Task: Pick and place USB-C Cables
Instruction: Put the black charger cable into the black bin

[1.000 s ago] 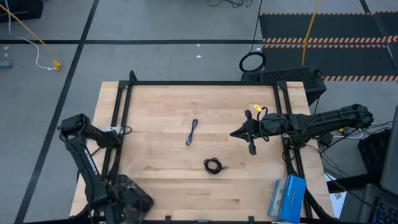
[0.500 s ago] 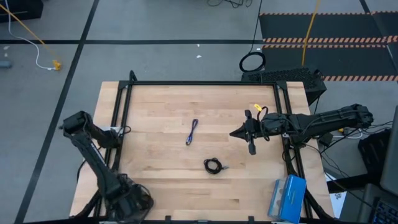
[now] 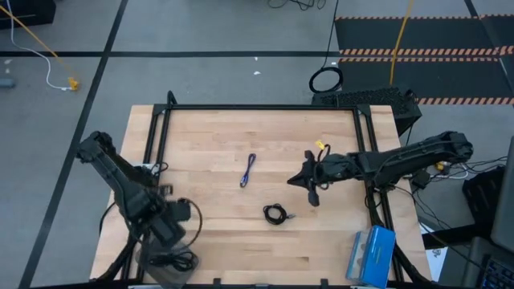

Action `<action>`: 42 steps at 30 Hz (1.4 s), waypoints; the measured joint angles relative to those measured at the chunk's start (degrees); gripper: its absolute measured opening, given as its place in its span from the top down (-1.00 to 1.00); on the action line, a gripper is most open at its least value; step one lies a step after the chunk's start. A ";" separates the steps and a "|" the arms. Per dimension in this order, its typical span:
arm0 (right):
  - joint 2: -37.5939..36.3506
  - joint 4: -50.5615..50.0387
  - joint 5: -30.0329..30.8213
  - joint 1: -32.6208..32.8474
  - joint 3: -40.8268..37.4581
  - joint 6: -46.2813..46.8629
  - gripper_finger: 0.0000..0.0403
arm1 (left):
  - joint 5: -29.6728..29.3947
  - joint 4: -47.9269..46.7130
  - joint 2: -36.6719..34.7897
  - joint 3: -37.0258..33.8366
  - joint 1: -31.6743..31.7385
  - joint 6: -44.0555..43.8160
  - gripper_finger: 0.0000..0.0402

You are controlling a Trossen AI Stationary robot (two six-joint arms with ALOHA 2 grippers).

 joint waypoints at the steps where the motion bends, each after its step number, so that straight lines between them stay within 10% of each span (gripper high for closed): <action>1: 1.51 -0.64 -0.01 0.53 1.17 0.00 0.91 | -4.32 -0.10 -0.22 1.26 0.73 1.58 0.37; 10: 15.95 -7.16 -1.31 6.37 12.32 4.88 0.69 | -29.30 12.08 -0.36 5.18 6.49 20.18 0.37; 21: 28.27 -14.91 0.14 11.04 21.03 9.24 0.50 | -29.83 37.90 -0.32 -4.13 6.97 41.94 0.37; 42: 37.81 -12.58 -2.09 10.34 21.67 15.04 0.10 | -29.78 47.96 -0.30 -13.89 7.40 42.95 0.37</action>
